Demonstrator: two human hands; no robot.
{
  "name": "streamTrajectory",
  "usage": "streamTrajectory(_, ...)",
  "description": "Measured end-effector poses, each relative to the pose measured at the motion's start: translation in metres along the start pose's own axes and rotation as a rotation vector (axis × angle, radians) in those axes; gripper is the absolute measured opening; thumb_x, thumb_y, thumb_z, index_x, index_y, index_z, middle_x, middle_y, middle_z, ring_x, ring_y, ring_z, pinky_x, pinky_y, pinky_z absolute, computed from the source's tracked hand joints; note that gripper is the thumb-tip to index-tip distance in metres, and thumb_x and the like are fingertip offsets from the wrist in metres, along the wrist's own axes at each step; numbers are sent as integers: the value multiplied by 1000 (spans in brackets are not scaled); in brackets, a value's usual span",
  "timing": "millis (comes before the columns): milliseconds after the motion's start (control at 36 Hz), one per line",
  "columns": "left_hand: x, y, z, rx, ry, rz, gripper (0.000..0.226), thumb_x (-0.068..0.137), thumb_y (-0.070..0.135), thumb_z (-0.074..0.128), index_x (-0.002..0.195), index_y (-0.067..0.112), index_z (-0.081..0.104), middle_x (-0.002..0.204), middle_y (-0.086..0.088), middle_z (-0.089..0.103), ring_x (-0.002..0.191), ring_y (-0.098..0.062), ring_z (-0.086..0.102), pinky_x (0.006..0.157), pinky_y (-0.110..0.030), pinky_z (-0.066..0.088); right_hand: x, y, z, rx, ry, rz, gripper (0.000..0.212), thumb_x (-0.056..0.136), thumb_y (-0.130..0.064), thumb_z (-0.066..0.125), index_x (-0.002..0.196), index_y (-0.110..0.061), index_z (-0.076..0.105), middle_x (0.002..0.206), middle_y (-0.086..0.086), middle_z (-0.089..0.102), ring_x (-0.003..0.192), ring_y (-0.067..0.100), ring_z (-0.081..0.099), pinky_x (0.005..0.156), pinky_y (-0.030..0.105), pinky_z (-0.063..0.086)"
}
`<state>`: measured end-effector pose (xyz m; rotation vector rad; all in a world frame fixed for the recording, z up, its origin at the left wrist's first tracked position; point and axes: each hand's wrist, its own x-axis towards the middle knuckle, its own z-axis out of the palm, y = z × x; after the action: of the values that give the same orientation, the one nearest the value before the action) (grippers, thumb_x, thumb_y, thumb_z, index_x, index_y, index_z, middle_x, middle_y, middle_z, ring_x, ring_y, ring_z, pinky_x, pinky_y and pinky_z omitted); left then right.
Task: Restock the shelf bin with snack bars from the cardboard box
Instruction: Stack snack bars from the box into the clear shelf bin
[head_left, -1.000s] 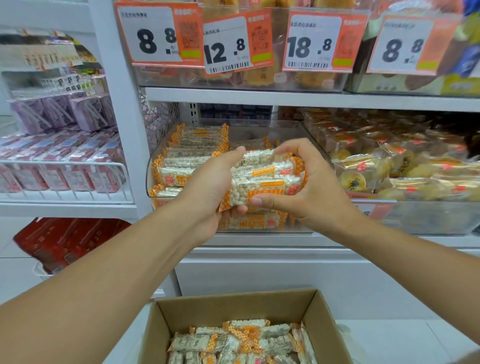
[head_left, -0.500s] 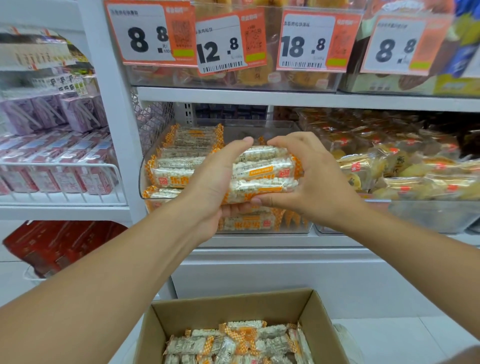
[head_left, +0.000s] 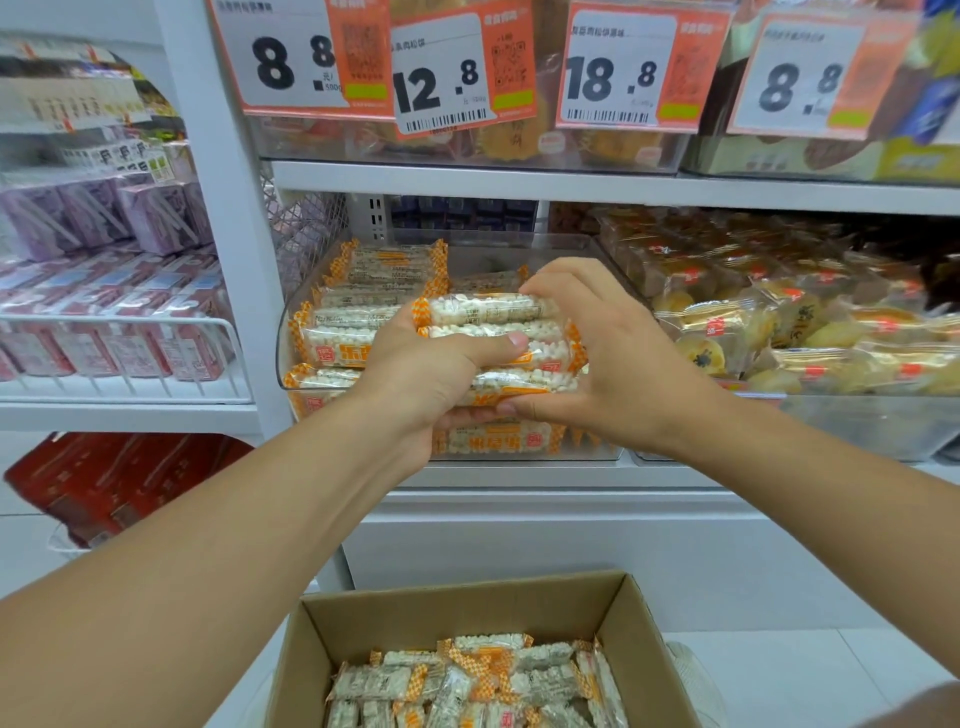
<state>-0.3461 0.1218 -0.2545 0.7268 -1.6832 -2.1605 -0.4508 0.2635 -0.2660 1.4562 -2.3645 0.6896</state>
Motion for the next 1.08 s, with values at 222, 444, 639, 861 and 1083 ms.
streamTrajectory(222, 0, 3, -2, 13, 43, 35, 114, 73, 35, 89, 159, 32, 14, 147, -2, 42, 91, -13, 55, 62, -39, 63, 3, 0, 0, -91, -65, -35, 92, 76, -66, 66, 154, -32, 32, 131, -6, 42, 108, 15, 52, 89, 34, 49)
streamTrajectory(444, 8, 7, -8, 81, -47, -3, 62, 97, 63, 47, 151, 32, 40, 157, 4, 35, 136, -31, 44, 64, -46, 63, 2, 7, 0, 57, -51, 14, 84, 74, -60, 77, 146, -29, 44, 136, -12, 49, 117, 1, 46, 96, 9, 32)
streamTrajectory(639, 23, 29, -38, 601, 150, 413, 36, 101, 56, 41, 104, 27, 62, 98, 0, 67, 91, -29, 69, 77, -51, 61, 12, 20, 2, 318, -24, 285, 81, 65, -61, 79, 134, -30, 50, 127, -9, 54, 101, 8, 59, 75, 17, 48)
streamTrajectory(861, 54, 22, -103, 1578, -118, 567, 84, 96, 57, 49, 162, 20, 11, 167, -5, 16, 154, -21, 16, 123, -37, 15, 83, 54, 14, 220, -15, 527, 94, 70, -61, 83, 143, -12, 48, 129, 0, 59, 109, 19, 57, 82, 28, 45)
streamTrajectory(1083, 71, 3, -104, 1813, 22, 644, 61, 105, 38, 32, 160, 21, 12, 163, -1, 24, 147, -27, 29, 117, -43, 29, 163, 78, 40, -153, -302, 450, 96, 77, -68, 72, 152, -18, 40, 147, 5, 52, 128, 25, 53, 105, 34, 46)
